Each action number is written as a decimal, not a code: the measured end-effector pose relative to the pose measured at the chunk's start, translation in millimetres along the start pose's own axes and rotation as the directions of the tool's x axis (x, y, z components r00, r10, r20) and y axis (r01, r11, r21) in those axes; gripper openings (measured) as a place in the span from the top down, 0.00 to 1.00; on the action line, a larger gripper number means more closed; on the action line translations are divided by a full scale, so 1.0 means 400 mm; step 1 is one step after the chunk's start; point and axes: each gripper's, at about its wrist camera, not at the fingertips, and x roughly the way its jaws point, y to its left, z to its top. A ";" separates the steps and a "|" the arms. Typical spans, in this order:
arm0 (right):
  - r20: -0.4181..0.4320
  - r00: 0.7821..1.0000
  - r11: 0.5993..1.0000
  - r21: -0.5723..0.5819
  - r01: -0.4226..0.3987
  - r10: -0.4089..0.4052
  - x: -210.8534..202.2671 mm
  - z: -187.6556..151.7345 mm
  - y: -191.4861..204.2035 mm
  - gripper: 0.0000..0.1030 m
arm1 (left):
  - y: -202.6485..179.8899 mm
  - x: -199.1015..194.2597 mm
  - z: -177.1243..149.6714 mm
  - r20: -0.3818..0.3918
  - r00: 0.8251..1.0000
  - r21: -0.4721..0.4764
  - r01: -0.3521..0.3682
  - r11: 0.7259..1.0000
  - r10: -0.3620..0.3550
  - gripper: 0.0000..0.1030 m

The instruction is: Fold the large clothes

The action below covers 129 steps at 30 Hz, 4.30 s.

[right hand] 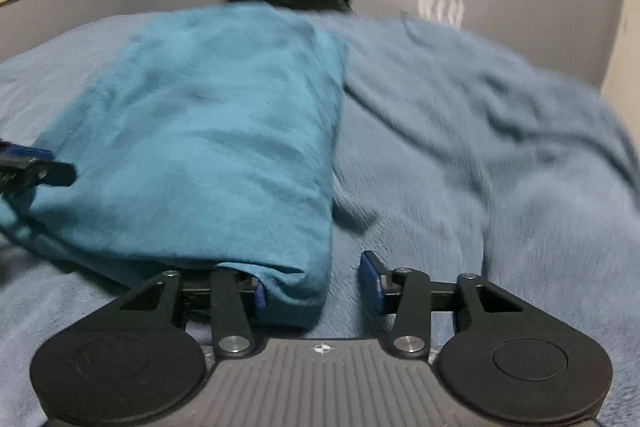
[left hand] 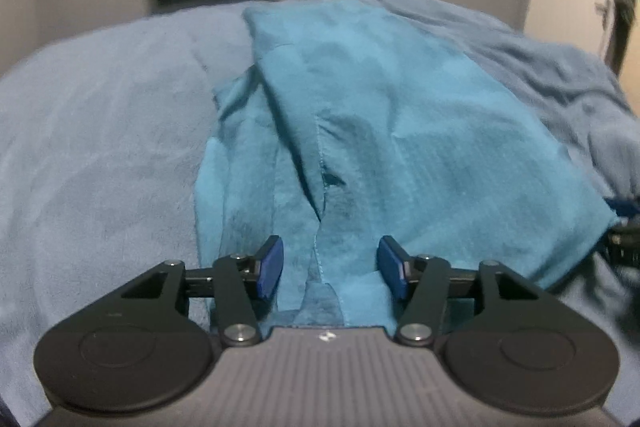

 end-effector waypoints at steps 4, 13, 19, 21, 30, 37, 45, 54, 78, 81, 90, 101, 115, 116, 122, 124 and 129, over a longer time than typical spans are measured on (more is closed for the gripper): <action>-0.070 0.995 0.993 0.100 -0.060 0.067 0.009 0.001 -0.034 0.41 | 0.009 0.007 -0.001 -0.007 1.000 -0.009 -0.003 1.000 0.003 0.47; 0.081 0.974 0.955 0.195 -0.224 0.212 -0.139 0.022 -0.102 0.40 | -0.005 0.012 0.002 -0.007 1.000 -0.010 -0.015 1.000 0.015 0.47; 0.167 0.965 0.979 -0.018 -0.203 0.203 -0.091 0.060 0.003 0.60 | -0.011 0.008 -0.002 -0.004 1.000 -0.002 -0.025 1.000 0.025 0.47; 0.144 0.972 0.982 -0.076 -0.176 0.185 -0.067 0.057 0.025 0.62 | -0.008 0.009 -0.002 -0.006 1.000 -0.003 -0.022 1.000 0.022 0.47; 0.061 0.978 0.973 0.110 -0.205 0.199 -0.007 0.049 -0.040 0.41 | 0.011 0.012 0.000 -0.004 1.000 -0.021 -0.005 1.000 0.005 0.47; 0.051 0.970 0.959 0.145 -0.243 0.237 -0.086 0.017 -0.062 0.16 | 0.008 -0.114 -0.018 0.051 0.998 -0.068 -0.045 0.997 0.048 0.19; -0.103 0.962 0.962 0.133 -0.238 0.252 -0.092 -0.036 -0.017 0.13 | -0.059 -0.190 -0.079 -0.061 0.997 -0.037 -0.052 0.998 0.050 0.08; -0.115 0.968 0.974 0.077 -0.213 0.221 -0.092 -0.056 0.018 0.09 | -0.094 -0.130 -0.137 -0.231 0.969 -0.009 -0.089 0.996 0.085 0.08; -0.109 0.970 0.975 0.079 -0.208 0.216 -0.090 -0.060 0.019 0.09 | -0.116 -0.137 -0.133 -0.183 0.978 0.047 -0.091 0.995 0.098 0.08; -0.111 0.970 0.975 0.078 -0.206 0.214 -0.090 -0.060 0.019 0.09 | -0.116 -0.138 -0.133 -0.183 0.978 0.047 -0.092 0.995 0.099 0.08; -0.113 0.971 0.976 0.079 -0.205 0.213 -0.090 -0.057 0.022 0.09 | -0.118 -0.139 -0.133 -0.183 0.978 0.046 -0.092 0.995 0.099 0.08; -0.115 0.970 0.976 0.079 -0.204 0.212 -0.090 -0.060 0.021 0.08 | -0.118 -0.138 -0.133 -0.183 0.978 0.045 -0.092 0.995 0.099 0.08; -0.116 0.970 0.976 0.079 -0.204 0.212 -0.088 -0.059 0.019 0.08 | -0.118 -0.136 -0.133 -0.184 0.978 0.044 -0.093 0.995 0.099 0.08; -0.116 0.970 0.976 0.079 -0.204 0.212 -0.089 -0.060 0.018 0.08 | -0.119 -0.136 -0.133 -0.183 0.978 0.044 -0.093 0.995 0.099 0.08; -0.116 0.970 0.976 0.081 -0.204 0.212 -0.090 -0.064 0.017 0.08 | -0.120 -0.137 -0.134 -0.184 0.978 0.044 -0.093 0.995 0.099 0.08; -0.116 0.970 0.976 0.081 -0.204 0.212 -0.089 -0.063 0.018 0.08 | -0.120 -0.138 -0.134 -0.184 0.978 0.044 -0.087 0.995 0.094 0.08; -0.117 0.970 0.976 0.081 -0.204 0.212 -0.089 -0.063 0.018 0.08 | -0.125 -0.136 -0.134 -0.188 0.978 0.054 -0.085 0.995 0.093 0.08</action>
